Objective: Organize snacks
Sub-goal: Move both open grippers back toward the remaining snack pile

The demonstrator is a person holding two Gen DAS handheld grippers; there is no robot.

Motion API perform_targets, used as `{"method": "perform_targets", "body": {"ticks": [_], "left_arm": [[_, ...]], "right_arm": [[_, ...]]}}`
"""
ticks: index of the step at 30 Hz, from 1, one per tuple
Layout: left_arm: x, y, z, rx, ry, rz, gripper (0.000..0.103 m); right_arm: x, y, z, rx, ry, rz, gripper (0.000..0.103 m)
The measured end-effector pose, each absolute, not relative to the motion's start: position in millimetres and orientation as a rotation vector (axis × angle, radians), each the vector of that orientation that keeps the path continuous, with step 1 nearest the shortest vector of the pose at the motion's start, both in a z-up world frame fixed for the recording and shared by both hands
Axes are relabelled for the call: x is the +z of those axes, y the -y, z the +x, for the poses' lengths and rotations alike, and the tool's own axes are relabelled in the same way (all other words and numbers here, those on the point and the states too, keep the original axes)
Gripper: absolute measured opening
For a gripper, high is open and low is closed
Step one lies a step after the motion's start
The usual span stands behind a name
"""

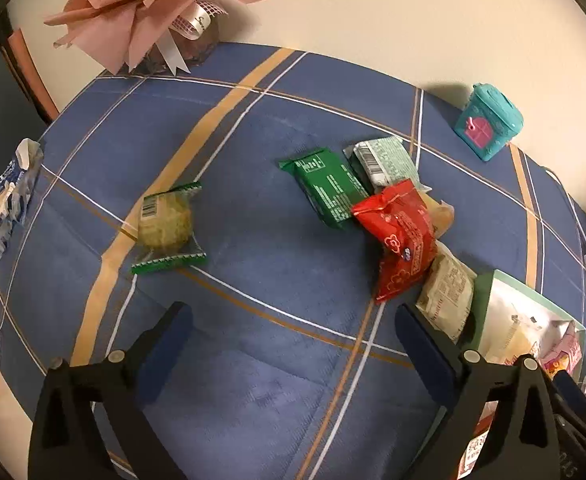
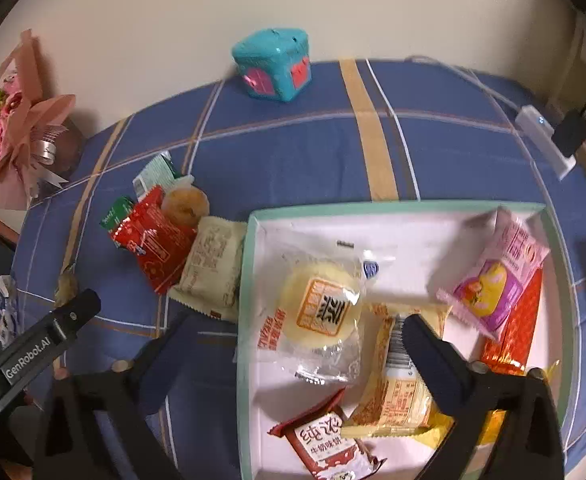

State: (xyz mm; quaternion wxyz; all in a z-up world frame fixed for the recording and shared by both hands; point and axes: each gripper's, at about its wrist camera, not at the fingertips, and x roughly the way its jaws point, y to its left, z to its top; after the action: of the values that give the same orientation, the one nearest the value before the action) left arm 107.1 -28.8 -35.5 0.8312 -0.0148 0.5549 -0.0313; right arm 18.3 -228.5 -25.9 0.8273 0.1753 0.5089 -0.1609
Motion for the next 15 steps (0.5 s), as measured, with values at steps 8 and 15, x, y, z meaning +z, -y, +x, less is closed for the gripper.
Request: {"method": "perform_targets", "body": {"ticks": [8, 15], "left_arm": [[-31, 24, 108, -0.091, -1.136, -0.029, 0.102], [-32, 4, 112, -0.072, -1.147, -0.073, 0.102]], "right_arm": [[-24, 224, 22, -0.318, -1.064, 0.386, 0.103], [-15, 205, 28, -0.277, -1.019, 0.336, 0.103]]}}
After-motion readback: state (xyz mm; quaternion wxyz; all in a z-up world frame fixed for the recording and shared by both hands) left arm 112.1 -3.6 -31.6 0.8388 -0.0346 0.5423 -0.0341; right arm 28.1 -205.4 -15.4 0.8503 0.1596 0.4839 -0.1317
